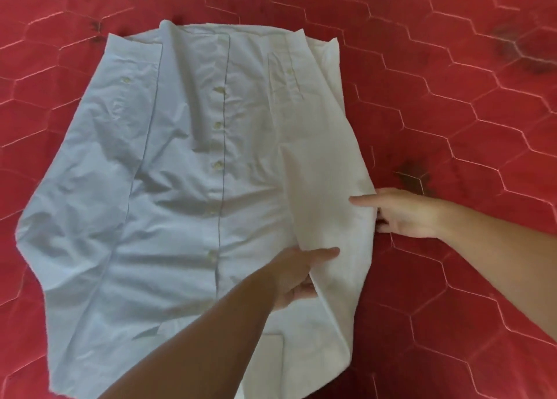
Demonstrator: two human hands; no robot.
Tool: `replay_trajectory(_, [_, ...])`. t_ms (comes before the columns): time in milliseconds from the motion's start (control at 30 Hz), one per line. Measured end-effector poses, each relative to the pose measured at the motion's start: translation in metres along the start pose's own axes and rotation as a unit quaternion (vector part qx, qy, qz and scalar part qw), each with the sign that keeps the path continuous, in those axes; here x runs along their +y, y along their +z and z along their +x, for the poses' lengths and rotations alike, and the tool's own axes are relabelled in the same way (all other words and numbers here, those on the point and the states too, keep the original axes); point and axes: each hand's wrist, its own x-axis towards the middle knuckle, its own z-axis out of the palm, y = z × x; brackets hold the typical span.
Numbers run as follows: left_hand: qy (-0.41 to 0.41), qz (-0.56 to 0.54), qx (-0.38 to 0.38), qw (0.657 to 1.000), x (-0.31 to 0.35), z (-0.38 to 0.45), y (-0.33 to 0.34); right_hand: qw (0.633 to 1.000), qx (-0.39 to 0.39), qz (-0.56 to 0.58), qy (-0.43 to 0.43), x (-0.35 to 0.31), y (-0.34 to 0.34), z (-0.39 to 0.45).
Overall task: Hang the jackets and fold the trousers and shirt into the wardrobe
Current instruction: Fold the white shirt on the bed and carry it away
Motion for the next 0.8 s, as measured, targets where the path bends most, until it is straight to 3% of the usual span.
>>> replay_trajectory(133, [0.011,0.051,-0.025,0.998,-0.040,0.001,0.012,0.981,-0.085,-0.151,0.082,0.003,-0.007,-0.012])
replay_trajectory(233, [0.019,0.051,-0.009,0.998,-0.059,0.002,0.023,0.963,-0.105,-0.219,0.115,0.012,-0.008,-0.020])
replay_trajectory(433, [0.027,0.082,0.009,0.996,-0.071,-0.005,0.026,0.982,0.024,-0.177,0.064,0.024,-0.022,-0.025])
replay_trajectory(567, [-0.008,0.148,0.015,0.989,-0.085,-0.014,0.028,0.963,0.127,-0.236,0.019,0.038,-0.019,-0.031])
replay_trajectory(633, [-0.042,0.202,0.017,0.978,-0.088,-0.016,0.031,0.931,0.238,-0.273,-0.038,0.044,-0.011,-0.030])
replay_trajectory(700, [-0.082,0.311,0.005,0.947,-0.086,-0.019,0.033,0.854,0.378,-0.325,-0.145,0.047,0.001,-0.030])
replay_trajectory(733, [-0.084,0.391,0.007,0.917,-0.083,-0.019,0.032,0.807,0.415,-0.361,-0.213,0.047,0.010,-0.030])
replay_trajectory(800, [-0.016,0.549,0.085,0.831,-0.072,-0.018,0.030,0.731,0.389,-0.448,-0.336,0.050,0.035,-0.031])
